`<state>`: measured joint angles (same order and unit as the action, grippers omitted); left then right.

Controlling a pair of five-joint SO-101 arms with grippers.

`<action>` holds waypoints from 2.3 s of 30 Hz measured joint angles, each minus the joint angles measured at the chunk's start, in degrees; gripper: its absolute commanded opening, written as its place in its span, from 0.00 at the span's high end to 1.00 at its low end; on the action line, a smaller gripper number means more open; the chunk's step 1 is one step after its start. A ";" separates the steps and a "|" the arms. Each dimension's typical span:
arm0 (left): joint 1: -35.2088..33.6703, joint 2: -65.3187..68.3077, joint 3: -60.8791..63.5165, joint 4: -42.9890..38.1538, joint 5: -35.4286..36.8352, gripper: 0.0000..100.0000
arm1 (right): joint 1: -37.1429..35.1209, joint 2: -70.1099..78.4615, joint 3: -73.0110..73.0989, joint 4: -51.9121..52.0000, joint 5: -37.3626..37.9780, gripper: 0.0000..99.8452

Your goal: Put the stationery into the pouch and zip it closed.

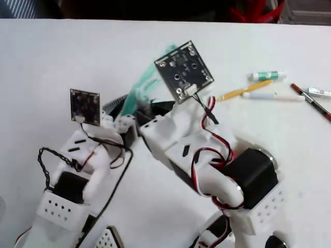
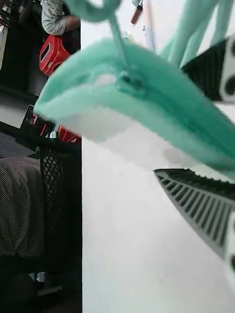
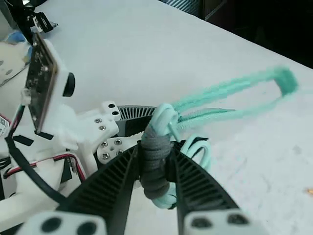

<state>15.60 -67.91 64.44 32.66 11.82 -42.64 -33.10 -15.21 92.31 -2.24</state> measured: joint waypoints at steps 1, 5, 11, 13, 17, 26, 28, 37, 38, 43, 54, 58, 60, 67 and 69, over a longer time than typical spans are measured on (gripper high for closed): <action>0.00 0.00 0.09 0.00 -1.67 0.93 | 0.18 0.00 0.00 0.00 0.00 0.97; -0.09 -0.44 1.41 -0.26 -7.82 0.96 | 3.96 0.00 1.58 -2.90 1.93 0.97; -0.09 -0.88 2.29 -0.44 -9.05 0.96 | 12.13 5.98 5.80 -11.69 3.78 0.97; -0.35 -0.88 2.29 -0.44 -9.05 0.96 | 14.51 8.88 5.80 -14.24 3.78 0.97; -0.18 -0.88 2.29 -0.44 -9.05 0.96 | 15.47 10.99 5.54 -13.63 3.96 0.94; -0.09 -0.97 3.87 -2.11 -9.41 0.96 | 6.15 5.98 -9.23 4.92 9.41 0.79; -0.09 -0.97 3.96 -2.55 -9.41 0.96 | 2.99 6.24 -8.53 5.19 9.85 0.79; -0.09 -0.97 3.96 -2.64 -9.41 0.96 | 1.49 13.27 -1.41 0.88 10.02 0.79; -0.09 -0.97 3.96 -2.64 -9.41 0.96 | 1.41 13.27 -1.41 0.53 10.02 0.79; -0.09 -0.97 3.96 -2.64 -9.41 0.95 | 1.76 13.80 -1.05 -2.11 10.02 0.99; -0.44 -9.23 4.22 6.59 -9.41 0.76 | 5.71 13.71 0.00 -4.22 10.02 0.98; -0.26 -21.80 6.33 10.73 -9.41 0.76 | 2.64 13.71 0.26 -4.22 13.01 0.98; -0.44 -27.08 9.49 10.46 -9.41 0.77 | 0.62 13.71 0.26 -3.69 14.95 0.98; -0.44 -29.63 13.71 6.07 -9.41 0.79 | -3.52 13.71 -1.14 2.55 16.88 0.98; -0.26 -29.63 13.71 5.89 -9.41 0.79 | -3.60 13.71 -2.29 3.78 17.32 0.98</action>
<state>15.34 -97.54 78.15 38.55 2.42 -46.24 -19.38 -17.49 96.09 15.08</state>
